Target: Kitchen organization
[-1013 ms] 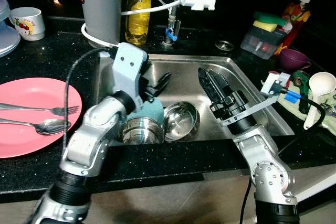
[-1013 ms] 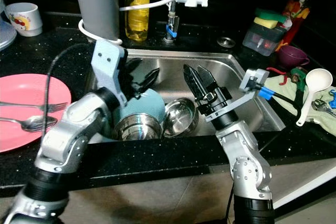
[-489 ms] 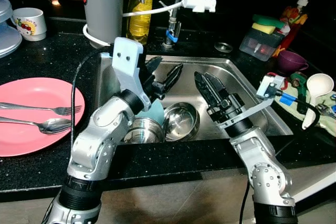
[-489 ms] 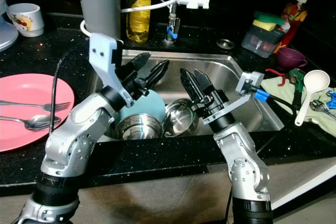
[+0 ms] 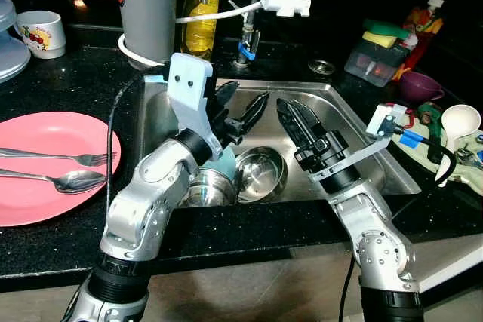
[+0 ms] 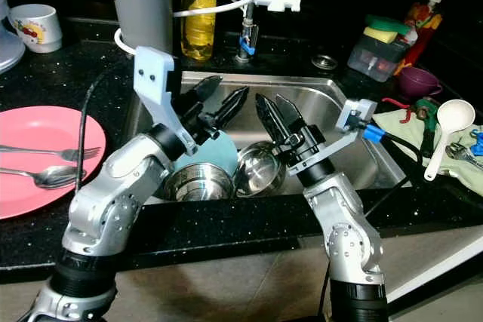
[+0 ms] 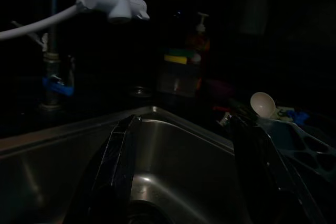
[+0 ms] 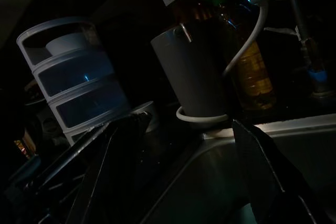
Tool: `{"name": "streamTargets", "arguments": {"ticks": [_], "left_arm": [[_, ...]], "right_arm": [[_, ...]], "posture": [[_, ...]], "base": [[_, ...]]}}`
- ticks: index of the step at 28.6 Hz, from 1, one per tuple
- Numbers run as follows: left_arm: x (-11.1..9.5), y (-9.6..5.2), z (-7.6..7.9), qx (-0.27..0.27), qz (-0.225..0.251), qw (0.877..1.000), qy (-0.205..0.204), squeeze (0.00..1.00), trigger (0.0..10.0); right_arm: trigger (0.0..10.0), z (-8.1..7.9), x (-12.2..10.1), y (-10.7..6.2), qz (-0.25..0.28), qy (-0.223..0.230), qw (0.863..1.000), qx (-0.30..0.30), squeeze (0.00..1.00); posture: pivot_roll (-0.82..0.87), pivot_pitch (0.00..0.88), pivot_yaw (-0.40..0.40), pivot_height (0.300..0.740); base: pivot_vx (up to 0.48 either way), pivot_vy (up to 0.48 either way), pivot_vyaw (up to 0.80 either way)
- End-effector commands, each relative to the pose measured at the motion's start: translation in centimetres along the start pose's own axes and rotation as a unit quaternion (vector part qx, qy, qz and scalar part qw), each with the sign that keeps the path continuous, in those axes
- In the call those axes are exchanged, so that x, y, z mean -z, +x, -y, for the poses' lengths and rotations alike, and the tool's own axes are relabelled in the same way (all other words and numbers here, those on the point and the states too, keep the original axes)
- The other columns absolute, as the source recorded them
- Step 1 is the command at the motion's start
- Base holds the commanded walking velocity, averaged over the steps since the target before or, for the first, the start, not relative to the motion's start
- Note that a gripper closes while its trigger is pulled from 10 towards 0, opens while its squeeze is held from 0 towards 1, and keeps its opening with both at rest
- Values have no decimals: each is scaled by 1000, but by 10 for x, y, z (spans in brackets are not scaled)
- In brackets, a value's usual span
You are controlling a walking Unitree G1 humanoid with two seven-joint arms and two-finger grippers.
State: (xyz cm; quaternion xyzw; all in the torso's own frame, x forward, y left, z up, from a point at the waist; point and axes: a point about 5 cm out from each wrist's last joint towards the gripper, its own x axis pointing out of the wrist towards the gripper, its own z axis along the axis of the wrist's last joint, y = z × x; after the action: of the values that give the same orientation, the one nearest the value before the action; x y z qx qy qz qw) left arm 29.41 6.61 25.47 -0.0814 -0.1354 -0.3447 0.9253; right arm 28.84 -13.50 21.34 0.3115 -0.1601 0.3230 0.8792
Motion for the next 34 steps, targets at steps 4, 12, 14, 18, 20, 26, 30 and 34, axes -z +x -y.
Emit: {"name": "streamTargets", "arguments": {"ticks": [4, 12, 14, 18, 20, 26, 30, 34], "left_arm": [[3, 1, 11, 22, -7, 1000, -2, 0, 10000], [7, -4, 9, 10, -16, 1000, 3, 0, 10000], [8, -5, 8, 10, -17, 1000, 4, 0, 10000], [10, -6, 7, 8, -20, 1000, 6, 0, 10000], [10, -5, 6, 7, -20, 1000, 7, 0, 10000], [16, -8, 6, 4, -27, 1000, 7, 0, 10000], [19, -11, 5, 1, -33, 999, 7, 0, 10000], [27, -19, 2, -7, -50, 999, 7, 0, 10000]], "right_arm": [[10000, 4, -3, 1, 8, -1, 1000, 7, 0], [10000, 6, 1, -2, 2, 3, 1000, 12, 0], [10000, 7, 3, -2, 0, 3, 1000, 11, 0], [10000, 7, 4, -3, -2, 4, 1000, 11, 0], [10000, 7, 4, -3, -2, 3, 1000, 10, 0], [10000, 11, 4, -5, -10, -7, 1000, 18, 0], [10000, 17, 6, -10, -18, -12, 999, 30, 0], [10000, 26, 14, -25, -39, -15, 998, 52, 0]], "posture": [[143, 16, -158, 740], [154, 20, -170, 740], [162, 0, -170, 740], [165, 0, -171, 740], [163, 0, -172, 740], [161, 0, -177, 740], [159, 0, -179, 740], [158, 0, -180, 740]], "base": [[-183, 0, 0], [-258, 0, 0], [-272, 0, 0], [-280, 0, 0], [-285, 0, 0], [-289, 0, 0], [-289, 0, 0], [-286, 0, 0]]}}
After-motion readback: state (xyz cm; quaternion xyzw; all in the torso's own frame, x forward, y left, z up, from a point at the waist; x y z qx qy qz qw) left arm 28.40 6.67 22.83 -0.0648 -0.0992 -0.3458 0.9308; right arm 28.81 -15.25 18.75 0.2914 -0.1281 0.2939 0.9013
